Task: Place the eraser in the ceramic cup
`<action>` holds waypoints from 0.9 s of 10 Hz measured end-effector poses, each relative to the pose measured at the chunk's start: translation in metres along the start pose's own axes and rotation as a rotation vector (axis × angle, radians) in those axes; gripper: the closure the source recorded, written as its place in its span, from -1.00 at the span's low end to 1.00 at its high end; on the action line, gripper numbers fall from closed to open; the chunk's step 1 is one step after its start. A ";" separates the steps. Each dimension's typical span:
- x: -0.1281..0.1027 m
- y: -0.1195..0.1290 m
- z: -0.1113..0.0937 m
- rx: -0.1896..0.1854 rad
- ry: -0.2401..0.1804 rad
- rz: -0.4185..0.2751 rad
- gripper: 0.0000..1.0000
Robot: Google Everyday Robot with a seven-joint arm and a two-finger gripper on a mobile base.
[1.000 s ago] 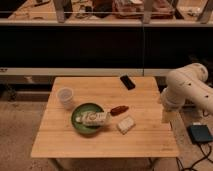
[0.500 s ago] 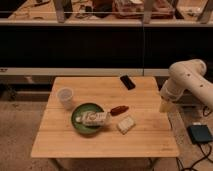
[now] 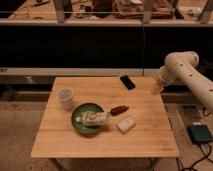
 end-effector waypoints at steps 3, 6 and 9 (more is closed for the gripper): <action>-0.022 -0.022 0.035 0.037 -0.084 0.038 -0.30; -0.036 -0.024 0.065 0.009 -0.154 0.073 -0.30; -0.033 -0.024 0.065 0.009 -0.153 0.075 -0.30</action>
